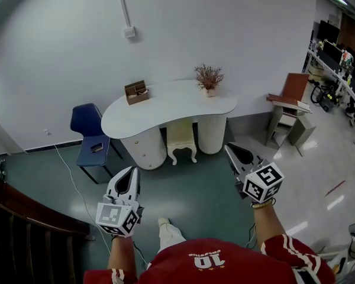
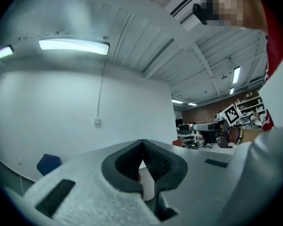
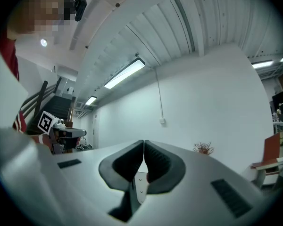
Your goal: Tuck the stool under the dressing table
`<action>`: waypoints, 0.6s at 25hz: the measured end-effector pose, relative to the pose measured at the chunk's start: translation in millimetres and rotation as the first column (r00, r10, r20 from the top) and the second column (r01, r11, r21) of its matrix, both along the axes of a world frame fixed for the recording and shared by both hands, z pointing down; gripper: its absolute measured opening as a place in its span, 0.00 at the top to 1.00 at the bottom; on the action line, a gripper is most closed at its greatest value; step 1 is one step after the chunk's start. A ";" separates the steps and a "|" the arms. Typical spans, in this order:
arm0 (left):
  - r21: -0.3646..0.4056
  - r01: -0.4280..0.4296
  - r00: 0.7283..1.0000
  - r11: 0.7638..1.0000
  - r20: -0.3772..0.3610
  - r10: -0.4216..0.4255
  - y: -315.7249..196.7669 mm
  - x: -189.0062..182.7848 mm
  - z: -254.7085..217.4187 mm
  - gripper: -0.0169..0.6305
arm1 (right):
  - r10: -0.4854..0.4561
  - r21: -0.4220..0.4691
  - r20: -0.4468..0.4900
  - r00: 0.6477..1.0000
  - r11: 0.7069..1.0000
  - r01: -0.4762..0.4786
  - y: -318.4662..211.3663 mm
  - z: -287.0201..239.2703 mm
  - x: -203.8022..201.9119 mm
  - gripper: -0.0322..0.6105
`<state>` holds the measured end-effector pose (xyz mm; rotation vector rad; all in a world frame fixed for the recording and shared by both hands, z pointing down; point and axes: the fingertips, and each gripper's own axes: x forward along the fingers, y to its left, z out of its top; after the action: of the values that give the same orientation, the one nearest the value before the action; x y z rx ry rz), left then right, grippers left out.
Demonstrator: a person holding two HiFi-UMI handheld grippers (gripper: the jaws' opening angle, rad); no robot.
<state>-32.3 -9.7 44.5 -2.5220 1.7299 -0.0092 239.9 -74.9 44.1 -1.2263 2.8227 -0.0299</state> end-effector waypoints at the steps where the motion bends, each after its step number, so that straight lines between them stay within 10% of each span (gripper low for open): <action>1: 0.007 -0.010 1.000 1.000 0.005 0.010 1.8 4.1 -2.8 0.97 | -0.007 0.005 0.005 1.000 1.000 0.007 3.4 -2.4 0.2 0.94; 15: 0.073 -0.026 0.996 0.997 -0.088 0.032 26.8 36.7 -26.7 0.97 | 0.056 0.028 0.013 0.998 0.998 -0.057 34.3 -14.1 20.3 0.94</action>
<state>4.3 17.2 17.8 -2.5317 1.6919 0.1665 260.3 -40.7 30.0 -1.2944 2.7667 0.0055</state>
